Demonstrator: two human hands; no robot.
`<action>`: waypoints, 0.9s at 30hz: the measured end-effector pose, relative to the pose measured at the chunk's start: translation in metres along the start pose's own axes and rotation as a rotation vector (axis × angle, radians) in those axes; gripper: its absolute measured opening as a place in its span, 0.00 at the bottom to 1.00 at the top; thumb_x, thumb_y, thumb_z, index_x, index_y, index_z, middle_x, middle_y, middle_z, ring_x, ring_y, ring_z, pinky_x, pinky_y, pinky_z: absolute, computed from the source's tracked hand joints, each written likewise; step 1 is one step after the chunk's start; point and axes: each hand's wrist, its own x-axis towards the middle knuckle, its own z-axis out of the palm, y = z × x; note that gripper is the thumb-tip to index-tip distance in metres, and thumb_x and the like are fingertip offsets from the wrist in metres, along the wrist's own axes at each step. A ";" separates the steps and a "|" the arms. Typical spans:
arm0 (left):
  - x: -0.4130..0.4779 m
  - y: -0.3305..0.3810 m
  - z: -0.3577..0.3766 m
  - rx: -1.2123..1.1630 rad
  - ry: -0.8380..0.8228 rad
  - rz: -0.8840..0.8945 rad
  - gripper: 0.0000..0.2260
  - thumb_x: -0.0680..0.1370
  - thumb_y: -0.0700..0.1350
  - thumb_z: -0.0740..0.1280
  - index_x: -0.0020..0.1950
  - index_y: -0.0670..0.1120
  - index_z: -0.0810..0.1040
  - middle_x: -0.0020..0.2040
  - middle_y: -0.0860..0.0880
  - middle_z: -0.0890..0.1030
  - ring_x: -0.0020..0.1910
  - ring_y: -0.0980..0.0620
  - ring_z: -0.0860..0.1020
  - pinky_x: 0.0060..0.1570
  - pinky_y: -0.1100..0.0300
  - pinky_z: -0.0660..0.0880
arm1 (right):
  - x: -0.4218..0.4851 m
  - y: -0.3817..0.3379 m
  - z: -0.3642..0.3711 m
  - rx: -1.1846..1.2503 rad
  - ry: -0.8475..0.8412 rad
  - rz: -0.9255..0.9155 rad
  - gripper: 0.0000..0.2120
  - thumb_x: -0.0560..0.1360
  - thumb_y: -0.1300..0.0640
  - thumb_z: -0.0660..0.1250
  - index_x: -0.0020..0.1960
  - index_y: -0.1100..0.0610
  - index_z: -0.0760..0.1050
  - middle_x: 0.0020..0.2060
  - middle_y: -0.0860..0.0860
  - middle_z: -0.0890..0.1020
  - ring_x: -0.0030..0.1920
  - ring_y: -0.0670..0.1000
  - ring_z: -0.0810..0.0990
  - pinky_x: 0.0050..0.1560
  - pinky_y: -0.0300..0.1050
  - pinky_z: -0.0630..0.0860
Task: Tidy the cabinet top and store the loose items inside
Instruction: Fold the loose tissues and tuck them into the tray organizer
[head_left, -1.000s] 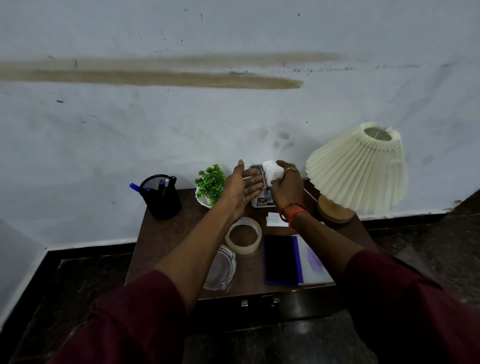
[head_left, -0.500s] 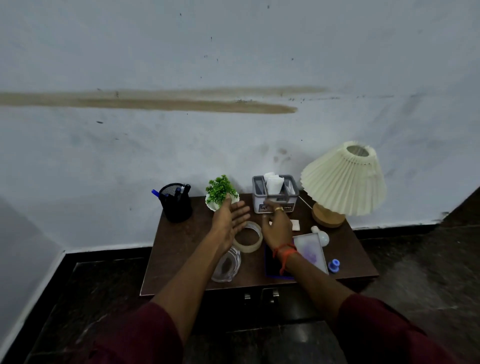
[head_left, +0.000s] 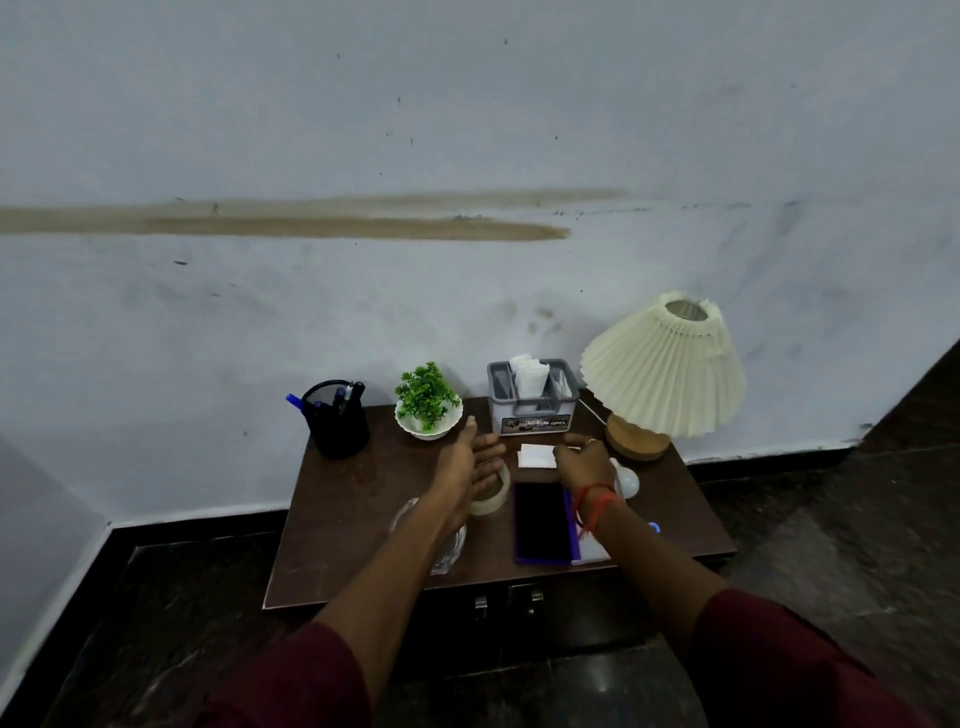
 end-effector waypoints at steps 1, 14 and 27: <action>0.005 0.001 0.007 0.033 -0.007 0.013 0.19 0.82 0.56 0.54 0.50 0.44 0.78 0.46 0.48 0.81 0.41 0.52 0.77 0.43 0.61 0.71 | 0.006 0.001 0.000 0.085 -0.016 0.082 0.12 0.71 0.58 0.64 0.51 0.60 0.81 0.40 0.51 0.79 0.45 0.54 0.79 0.48 0.44 0.74; 0.055 -0.020 0.054 0.766 -0.123 0.339 0.18 0.82 0.52 0.58 0.53 0.44 0.84 0.53 0.45 0.83 0.55 0.49 0.79 0.58 0.56 0.72 | 0.027 -0.003 0.003 0.552 -0.101 0.370 0.09 0.77 0.61 0.58 0.39 0.59 0.72 0.40 0.57 0.77 0.40 0.55 0.78 0.44 0.48 0.78; 0.062 -0.023 0.063 0.864 -0.093 0.395 0.21 0.82 0.57 0.54 0.37 0.48 0.77 0.46 0.40 0.84 0.49 0.43 0.81 0.41 0.59 0.66 | 0.039 -0.009 0.019 0.379 -0.137 0.315 0.14 0.81 0.58 0.55 0.52 0.65 0.77 0.36 0.54 0.74 0.40 0.53 0.77 0.32 0.42 0.71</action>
